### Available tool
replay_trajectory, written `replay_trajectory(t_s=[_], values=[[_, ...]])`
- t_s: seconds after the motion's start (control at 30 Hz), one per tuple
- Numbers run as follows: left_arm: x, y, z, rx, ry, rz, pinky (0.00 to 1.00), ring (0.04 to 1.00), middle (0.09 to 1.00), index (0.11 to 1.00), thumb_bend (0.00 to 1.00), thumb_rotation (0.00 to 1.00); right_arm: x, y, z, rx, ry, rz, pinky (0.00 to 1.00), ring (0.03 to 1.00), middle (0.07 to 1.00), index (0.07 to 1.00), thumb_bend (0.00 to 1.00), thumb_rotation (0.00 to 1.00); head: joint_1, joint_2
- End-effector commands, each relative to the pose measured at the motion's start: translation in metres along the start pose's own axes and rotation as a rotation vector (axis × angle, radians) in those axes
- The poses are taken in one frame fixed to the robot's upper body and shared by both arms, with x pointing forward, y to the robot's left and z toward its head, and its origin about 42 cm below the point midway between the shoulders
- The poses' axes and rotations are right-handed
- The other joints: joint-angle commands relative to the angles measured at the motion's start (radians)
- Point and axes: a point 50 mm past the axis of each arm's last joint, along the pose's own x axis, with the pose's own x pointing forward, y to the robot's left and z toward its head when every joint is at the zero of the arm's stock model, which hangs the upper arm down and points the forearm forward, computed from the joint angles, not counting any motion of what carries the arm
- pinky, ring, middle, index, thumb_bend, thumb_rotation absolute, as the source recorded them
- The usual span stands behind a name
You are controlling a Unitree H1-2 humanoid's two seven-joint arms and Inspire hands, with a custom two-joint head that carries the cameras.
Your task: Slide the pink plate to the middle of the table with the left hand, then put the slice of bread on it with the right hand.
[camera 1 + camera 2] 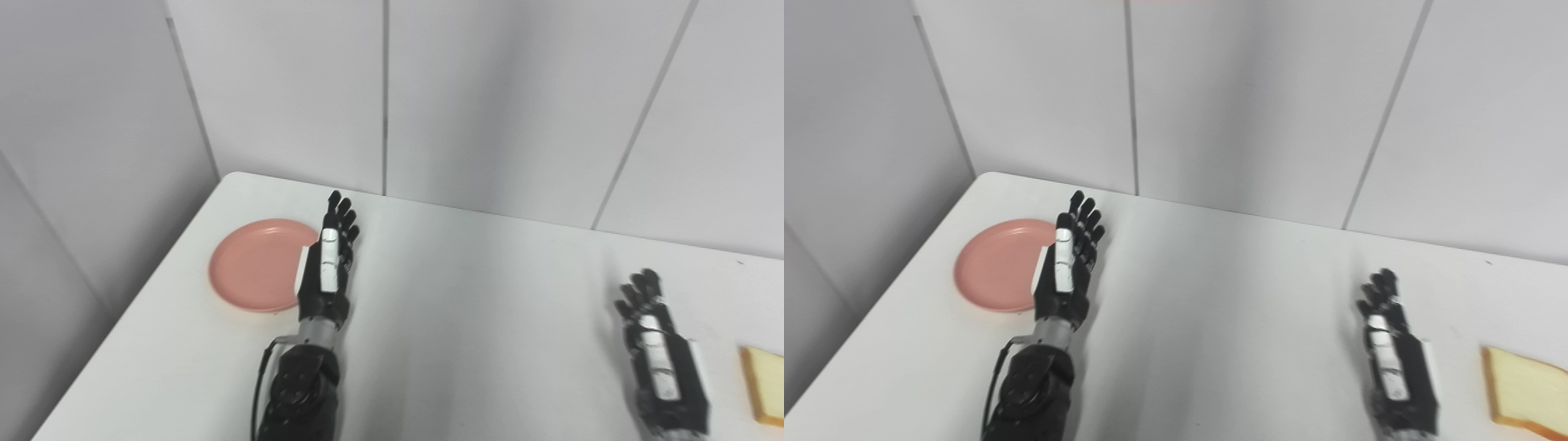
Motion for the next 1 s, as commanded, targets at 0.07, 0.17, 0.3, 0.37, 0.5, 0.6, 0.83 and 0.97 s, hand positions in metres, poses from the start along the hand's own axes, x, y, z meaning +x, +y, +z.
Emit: replay_trajectory(t_s=[0.07, 0.17, 0.3, 0.37, 0.5, 0.6, 0.83, 0.97], values=[[0.019, 0.006, 0.026, -0.015, -0.098, 0.003, 1.0, 0.999, 0.994, 0.994, 0.8, 0.97, -0.012, -0.008, -0.003, 0.005, 0.019, 0.004, 1.0, 1.0, 1.0, 1.0, 0.69, 0.74, 0.031, -0.012], [0.022, 0.015, 0.032, 0.007, -0.086, 0.025, 1.0, 0.991, 0.985, 0.979, 0.81, 0.99, -0.011, -0.007, -0.004, 0.017, 0.027, -0.017, 1.0, 1.0, 1.0, 1.0, 0.7, 0.71, 0.034, -0.011], [0.026, 0.034, 0.041, 0.026, -0.104, 0.05, 1.0, 1.0, 0.995, 0.973, 0.8, 1.0, -0.012, -0.007, -0.004, 0.009, 0.037, -0.026, 1.0, 1.0, 1.0, 1.0, 0.71, 0.72, 0.039, -0.018], [0.029, 0.044, 0.045, 0.035, -0.111, 0.073, 1.0, 0.998, 0.996, 0.967, 0.81, 1.0, -0.012, -0.007, -0.003, 0.009, 0.04, -0.028, 1.0, 1.0, 1.0, 1.0, 0.71, 0.72, 0.048, -0.024], [0.033, 0.062, 0.052, 0.063, -0.127, 0.115, 1.0, 0.994, 0.992, 0.976, 0.8, 1.0, -0.011, -0.008, -0.003, 0.01, 0.035, -0.03, 1.0, 1.0, 1.0, 1.0, 0.7, 0.72, 0.065, -0.032], [0.035, 0.075, 0.054, 0.084, -0.127, 0.149, 1.0, 0.983, 0.979, 0.975, 0.84, 1.0, -0.011, -0.009, -0.002, 0.013, 0.032, -0.026, 1.0, 0.995, 1.0, 1.0, 0.7, 0.73, 0.079, -0.038], [0.035, 0.104, 0.064, 0.12, -0.174, 0.249, 0.91, 0.862, 0.857, 0.88, 0.85, 1.0, -0.01, -0.013, -0.004, 0.01, 0.028, -0.026, 1.0, 0.986, 0.999, 1.0, 0.71, 0.72, 0.108, -0.05], [0.033, 0.119, 0.067, 0.157, -0.23, 0.329, 0.8, 0.78, 0.783, 0.788, 0.85, 1.0, -0.01, -0.014, -0.003, 0.02, 0.024, -0.027, 1.0, 0.969, 0.985, 0.989, 0.73, 0.71, 0.121, -0.053]])
